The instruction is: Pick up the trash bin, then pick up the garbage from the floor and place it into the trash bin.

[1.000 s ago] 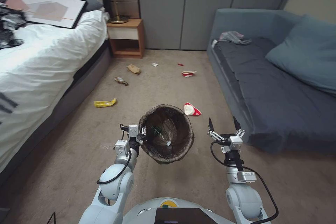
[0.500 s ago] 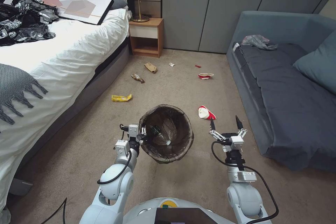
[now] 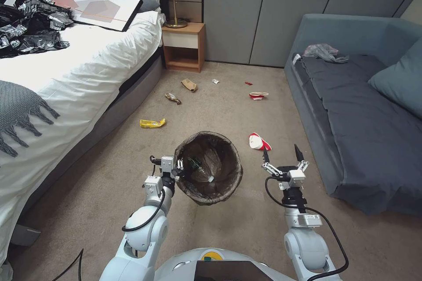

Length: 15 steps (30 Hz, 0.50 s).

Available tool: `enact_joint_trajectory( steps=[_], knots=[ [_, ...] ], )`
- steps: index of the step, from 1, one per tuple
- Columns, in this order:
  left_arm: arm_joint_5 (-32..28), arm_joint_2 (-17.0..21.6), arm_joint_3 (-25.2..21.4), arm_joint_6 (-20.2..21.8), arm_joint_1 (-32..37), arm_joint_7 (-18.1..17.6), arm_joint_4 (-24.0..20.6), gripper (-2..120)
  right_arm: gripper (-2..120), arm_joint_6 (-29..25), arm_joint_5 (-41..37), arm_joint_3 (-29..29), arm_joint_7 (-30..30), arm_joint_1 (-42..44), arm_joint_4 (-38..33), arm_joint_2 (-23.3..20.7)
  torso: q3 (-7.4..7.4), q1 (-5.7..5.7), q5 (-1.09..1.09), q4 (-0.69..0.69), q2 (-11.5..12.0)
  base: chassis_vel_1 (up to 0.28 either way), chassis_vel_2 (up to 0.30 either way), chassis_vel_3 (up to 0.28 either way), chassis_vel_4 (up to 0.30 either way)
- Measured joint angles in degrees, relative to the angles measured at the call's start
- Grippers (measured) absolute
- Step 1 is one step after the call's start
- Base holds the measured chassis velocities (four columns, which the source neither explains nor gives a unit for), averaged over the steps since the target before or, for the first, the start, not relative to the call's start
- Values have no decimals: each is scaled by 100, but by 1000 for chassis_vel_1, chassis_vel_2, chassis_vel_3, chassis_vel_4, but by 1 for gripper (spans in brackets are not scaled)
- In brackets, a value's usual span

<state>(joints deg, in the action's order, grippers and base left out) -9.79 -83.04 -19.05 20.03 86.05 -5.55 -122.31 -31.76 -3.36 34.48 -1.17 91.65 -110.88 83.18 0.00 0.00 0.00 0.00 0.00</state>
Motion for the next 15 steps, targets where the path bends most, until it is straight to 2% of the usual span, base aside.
enact_joint_trajectory(
  steps=[6, 15],
  knots=[
    [29, 1, -3, -15, -4, 4, 0, 2, 100, 0, -3, -2, -2, -2, 14, 1, 0, 0, 0, 0, 0, -92, 85, 97, -74],
    [63, -2, -8, -21, -20, -18, 49, 2, 100, -22, -16, 8, -47, -6, 70, 1, 1, 0, -1, 0, 0, -214, 208, 214, -205]
  ],
)
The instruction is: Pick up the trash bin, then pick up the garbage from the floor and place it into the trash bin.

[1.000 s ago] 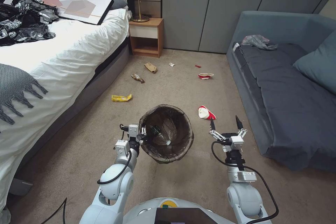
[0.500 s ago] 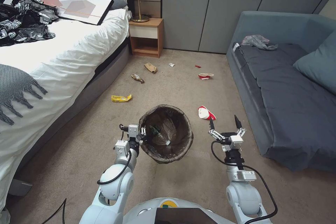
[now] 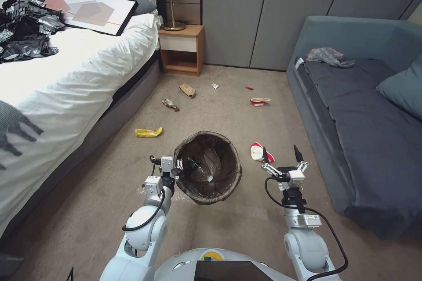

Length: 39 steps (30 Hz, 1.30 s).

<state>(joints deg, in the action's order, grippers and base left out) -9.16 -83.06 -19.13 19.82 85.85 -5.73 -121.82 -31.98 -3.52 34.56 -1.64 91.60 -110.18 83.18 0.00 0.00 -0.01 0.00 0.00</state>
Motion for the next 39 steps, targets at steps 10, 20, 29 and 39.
enact_joint_trajectory(
  steps=[10, 20, 29, 39],
  knots=[
    [6, -3, -1, -2, -16, -1, 23, 2, 100, -28, 9, 1, -33, -24, 41, 22, 0, -1, 1, 0, 0, -307, 304, 299, -305],
    [4, -3, -7, -11, -16, -3, 25, 2, 100, -257, 123, -2, -7, -104, 117, 30, 1, -1, 1, -1, 1, -319, 321, 324, -324],
    [12, -12, -7, -14, -1, -3, 16, 2, 100, -495, 441, 44, 54, -176, 201, 20, 0, -1, 2, 0, 1, -146, 150, 125, -135],
    [23, -7, 9, -9, 10, -1, -13, 2, 100, -353, 466, 78, 60, -60, 44, -22, -1, 0, 2, -1, 0, 31, -48, -40, 25]
  ],
)
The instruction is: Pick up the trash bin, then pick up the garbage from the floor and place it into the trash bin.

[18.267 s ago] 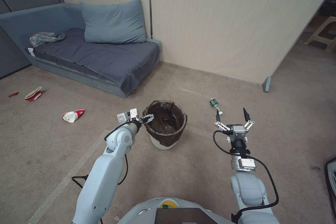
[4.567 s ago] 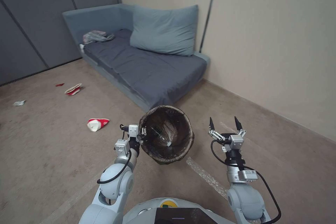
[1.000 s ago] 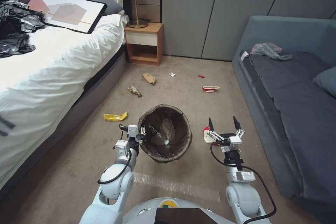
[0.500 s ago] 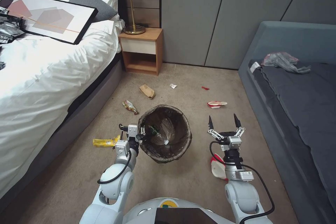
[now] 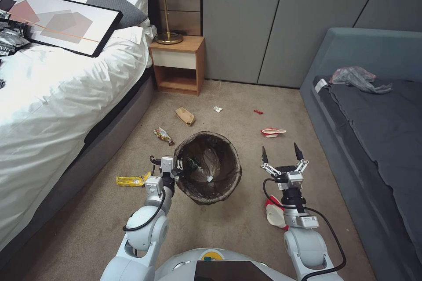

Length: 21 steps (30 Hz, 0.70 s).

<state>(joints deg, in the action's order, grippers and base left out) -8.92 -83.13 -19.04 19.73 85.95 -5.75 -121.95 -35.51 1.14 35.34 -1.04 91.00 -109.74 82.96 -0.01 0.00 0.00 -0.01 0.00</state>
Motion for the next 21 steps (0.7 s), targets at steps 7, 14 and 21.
enact_joint_trajectory(
  steps=[7, 14, 21],
  knots=[
    [-1, 22, -18, 21, -5, 0, -6, 2, 100, 1381, -207, 221, -212, 524, -424, -294, 1, 0, 0, 2, 0, 0, 0, 0, 0],
    [-3, 41, -26, 23, -2, 1, -4, 2, 100, 2568, -435, 262, -22, 781, -602, -615, 1, 0, 0, 0, 0, 0, 0, 0, 0],
    [-7, 49, -24, 27, -8, 4, -3, 2, 100, 3617, -753, 180, 154, 943, -646, -1119, 1, 0, 1, 1, 0, 0, 0, 0, 0]
  ],
)
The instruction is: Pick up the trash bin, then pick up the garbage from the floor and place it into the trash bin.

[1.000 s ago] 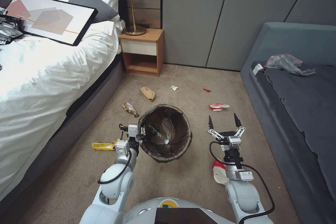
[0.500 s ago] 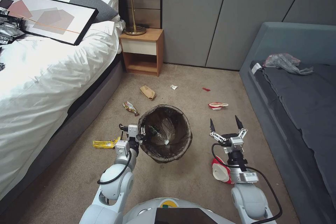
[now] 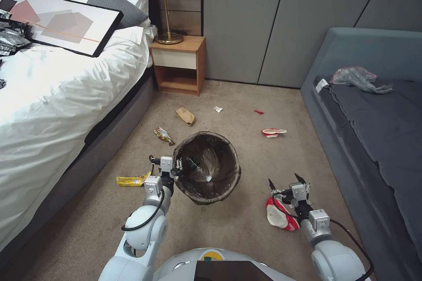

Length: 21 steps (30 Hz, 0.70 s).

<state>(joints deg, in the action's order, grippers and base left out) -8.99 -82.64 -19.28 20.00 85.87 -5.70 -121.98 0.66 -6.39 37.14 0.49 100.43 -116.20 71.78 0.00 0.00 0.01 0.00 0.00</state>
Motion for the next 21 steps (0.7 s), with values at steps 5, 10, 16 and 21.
enact_joint_trajectory(
  steps=[5, 10, 16, 21],
  knots=[
    [-6, 1, 3, 3, -9, 1, 8, 2, 100, 531, -244, -63, 44, 112, 43, -463, 0, 0, -1, 1, 0, 0, 0, 0, 0],
    [-14, 17, 8, 4, -22, 1, 30, 2, 100, 648, -342, -137, -227, 19, 880, -959, 0, 0, 0, 1, 0, 0, 0, 0, 0],
    [-15, 27, 10, 25, -25, -6, 27, 2, 100, 525, -159, -233, -781, -236, 1660, -1080, 0, 0, 0, 0, 0, 0, 0, 0, 0],
    [12, -1, 5, 28, -9, -17, 31, 2, 100, 177, 136, -236, -1434, -513, 2351, -1160, 0, 0, 0, 0, 0, 0, 0, 0, 0]
  ],
)
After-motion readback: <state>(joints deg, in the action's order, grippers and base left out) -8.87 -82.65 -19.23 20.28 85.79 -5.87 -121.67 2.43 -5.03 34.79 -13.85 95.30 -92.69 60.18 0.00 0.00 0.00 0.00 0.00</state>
